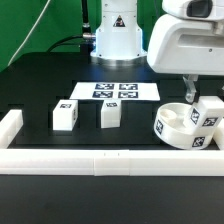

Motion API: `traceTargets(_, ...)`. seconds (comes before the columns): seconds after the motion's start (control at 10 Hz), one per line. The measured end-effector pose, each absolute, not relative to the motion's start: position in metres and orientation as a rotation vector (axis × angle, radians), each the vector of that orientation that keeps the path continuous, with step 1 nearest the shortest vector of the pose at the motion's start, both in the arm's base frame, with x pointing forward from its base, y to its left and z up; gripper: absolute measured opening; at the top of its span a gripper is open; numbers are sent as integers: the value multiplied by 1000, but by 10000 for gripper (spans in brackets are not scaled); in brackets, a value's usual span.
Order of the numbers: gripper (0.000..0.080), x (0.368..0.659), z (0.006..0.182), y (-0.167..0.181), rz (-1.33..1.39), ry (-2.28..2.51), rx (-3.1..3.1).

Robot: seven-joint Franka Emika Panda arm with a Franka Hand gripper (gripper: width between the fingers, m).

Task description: Assemble stool

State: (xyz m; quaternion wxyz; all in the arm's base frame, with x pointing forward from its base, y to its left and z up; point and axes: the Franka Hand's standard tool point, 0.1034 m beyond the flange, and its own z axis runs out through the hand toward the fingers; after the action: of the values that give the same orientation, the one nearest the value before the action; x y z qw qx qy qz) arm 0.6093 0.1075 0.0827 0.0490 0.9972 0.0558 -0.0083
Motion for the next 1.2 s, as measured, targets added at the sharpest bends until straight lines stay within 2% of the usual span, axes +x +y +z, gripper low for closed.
traceTargets(0.2, 340, 609, 83, 108, -26, 175, 3039)
traceTargets(0.3, 439, 609, 84, 107, -28, 185, 3037)
traceTargets(0.4, 570, 608, 91, 106, -44, 236, 3029)
traceTargets(0.5, 625, 607, 100, 104, -54, 293, 3021)
traceTargets(0.7, 645, 609, 118, 89, -48, 398, 3002)
traceTargets(1.2, 649, 608, 117, 86, -37, 385, 3005)
